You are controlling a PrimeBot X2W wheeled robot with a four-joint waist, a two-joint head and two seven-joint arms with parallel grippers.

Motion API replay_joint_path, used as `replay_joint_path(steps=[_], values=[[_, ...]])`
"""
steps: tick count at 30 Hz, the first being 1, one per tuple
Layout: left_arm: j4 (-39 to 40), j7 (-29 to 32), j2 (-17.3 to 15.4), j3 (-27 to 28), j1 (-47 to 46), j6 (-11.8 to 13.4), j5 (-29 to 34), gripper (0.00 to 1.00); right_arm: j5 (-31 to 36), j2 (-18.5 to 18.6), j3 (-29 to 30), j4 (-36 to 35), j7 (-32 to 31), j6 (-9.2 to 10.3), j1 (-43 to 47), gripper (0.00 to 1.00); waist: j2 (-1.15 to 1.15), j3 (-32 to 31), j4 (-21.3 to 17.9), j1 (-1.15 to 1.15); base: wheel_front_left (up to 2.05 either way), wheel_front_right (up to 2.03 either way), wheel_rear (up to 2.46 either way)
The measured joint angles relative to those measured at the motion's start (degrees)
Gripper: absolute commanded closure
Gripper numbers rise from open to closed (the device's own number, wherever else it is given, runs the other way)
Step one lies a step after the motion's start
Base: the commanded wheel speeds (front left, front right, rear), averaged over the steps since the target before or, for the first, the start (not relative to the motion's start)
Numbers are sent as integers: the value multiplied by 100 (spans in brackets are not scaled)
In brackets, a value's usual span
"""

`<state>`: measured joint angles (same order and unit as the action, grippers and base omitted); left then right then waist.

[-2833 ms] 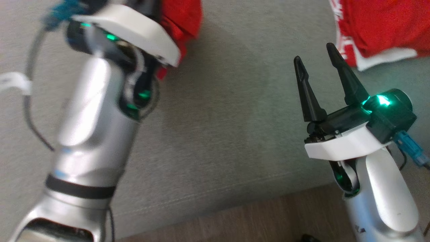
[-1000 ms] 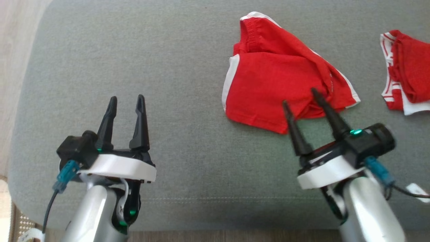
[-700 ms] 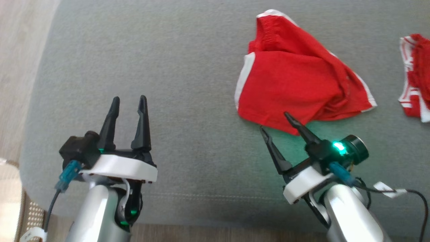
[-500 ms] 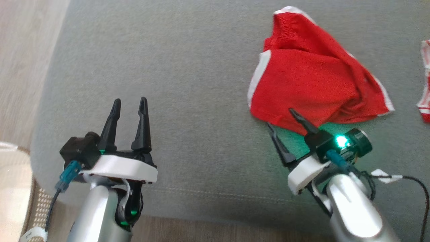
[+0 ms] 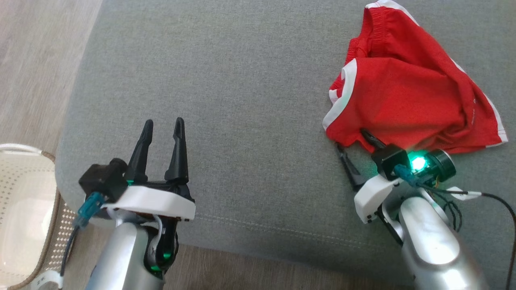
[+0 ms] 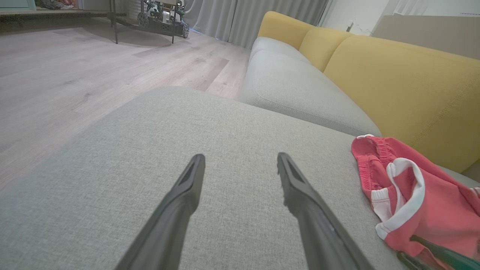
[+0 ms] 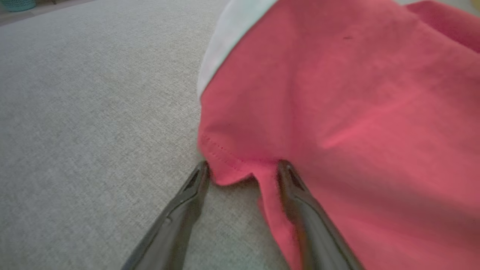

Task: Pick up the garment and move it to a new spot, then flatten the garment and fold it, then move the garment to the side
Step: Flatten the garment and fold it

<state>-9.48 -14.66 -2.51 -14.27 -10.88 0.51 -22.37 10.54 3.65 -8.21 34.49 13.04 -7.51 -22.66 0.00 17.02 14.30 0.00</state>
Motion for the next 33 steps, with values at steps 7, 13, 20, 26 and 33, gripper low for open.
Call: replay_joint_path(steps=[7,13,20,26,33], values=[[-10,0,2,-7,-9,7,-42,0,-133,1,-54,164,11,0,-149,100,0,-43,-166,0,0,0,0],[-68,0,4,78,-5,-9,-38,0,-349,7,-227,-198,68,0,-107,100,0,-140,-523,0,0,0,0],[-168,0,9,237,-6,-105,11,0,-447,487,347,-1355,-192,0,543,100,0,-284,-1146,0,0,0,0],[-188,0,8,232,-54,-110,11,0,-517,793,906,-2312,-670,0,1077,100,0,-353,-1601,0,0,0,0],[-269,0,9,213,-168,-153,14,0,-593,894,1418,-2357,-1001,0,1281,0,0,-285,-1804,0,0,0,0]])
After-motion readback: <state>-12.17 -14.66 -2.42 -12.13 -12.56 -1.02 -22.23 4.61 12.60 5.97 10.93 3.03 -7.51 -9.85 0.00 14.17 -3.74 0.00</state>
